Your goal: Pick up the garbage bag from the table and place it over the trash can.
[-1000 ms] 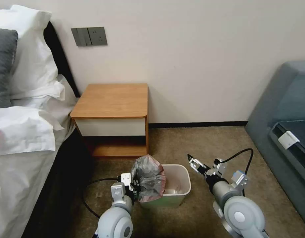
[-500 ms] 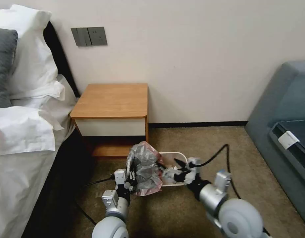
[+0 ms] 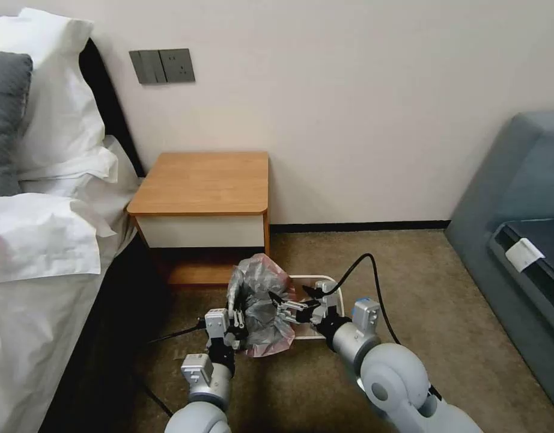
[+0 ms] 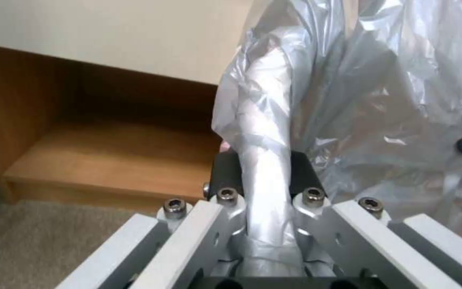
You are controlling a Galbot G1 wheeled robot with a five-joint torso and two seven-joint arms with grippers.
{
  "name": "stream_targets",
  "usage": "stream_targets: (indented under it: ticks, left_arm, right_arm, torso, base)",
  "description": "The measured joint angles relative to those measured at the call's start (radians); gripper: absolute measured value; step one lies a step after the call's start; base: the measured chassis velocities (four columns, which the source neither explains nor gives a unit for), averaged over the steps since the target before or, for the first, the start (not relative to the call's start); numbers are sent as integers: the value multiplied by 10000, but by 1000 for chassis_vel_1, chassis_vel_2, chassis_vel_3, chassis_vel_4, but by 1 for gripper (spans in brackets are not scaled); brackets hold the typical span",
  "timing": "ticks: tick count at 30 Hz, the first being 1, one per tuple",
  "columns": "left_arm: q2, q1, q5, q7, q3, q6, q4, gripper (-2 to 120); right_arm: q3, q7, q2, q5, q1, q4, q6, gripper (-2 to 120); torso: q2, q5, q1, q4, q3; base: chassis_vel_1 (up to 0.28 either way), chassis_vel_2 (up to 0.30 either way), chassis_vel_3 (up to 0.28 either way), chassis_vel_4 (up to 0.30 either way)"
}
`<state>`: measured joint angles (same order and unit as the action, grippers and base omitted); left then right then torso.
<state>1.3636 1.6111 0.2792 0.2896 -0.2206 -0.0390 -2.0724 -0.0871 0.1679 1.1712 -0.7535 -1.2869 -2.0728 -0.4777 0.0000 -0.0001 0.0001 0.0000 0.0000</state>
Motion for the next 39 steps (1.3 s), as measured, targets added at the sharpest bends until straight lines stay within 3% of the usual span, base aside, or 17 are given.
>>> stream_targets:
  ticks: [15,20,27,30,32,39]
  left_arm:
    - [-29,122,194,-254,-11,122,-357,6]
    - [-58,160,392,-377,-49,149,-440,6]
    - [-72,170,416,-487,-91,171,-451,6]
    - [-66,165,434,-487,-91,171,-445,6]
    - [-65,163,438,-487,-91,171,-443,6]
    - [-39,158,458,-457,-125,160,-383,6]
  right_arm:
    - [-168,-331,106,-575,284,532,-19,100]
    - [-257,-1026,120,-580,341,756,249,99]
    - [-279,-1469,131,-451,389,863,623,76]
    - [-250,-1607,140,-190,389,876,696,59]
    - [-250,-1635,140,-137,388,887,706,58]
    - [-261,-1852,147,211,321,961,841,32]
  torso:
    - [0,1,0,0,0]
    - [0,1,-1,0,0]
    - [0,1,-1,0,0]
    - [0,0,-1,0,0]
    - [0,1,0,0,0]
    - [0,1,0,0,-1]
  base:
    - [0,0,0,0]
    - [0,0,0,0]
    - [0,0,0,0]
    - [0,0,0,0]
    - [0,0,0,0]
    - [0,0,0,0]
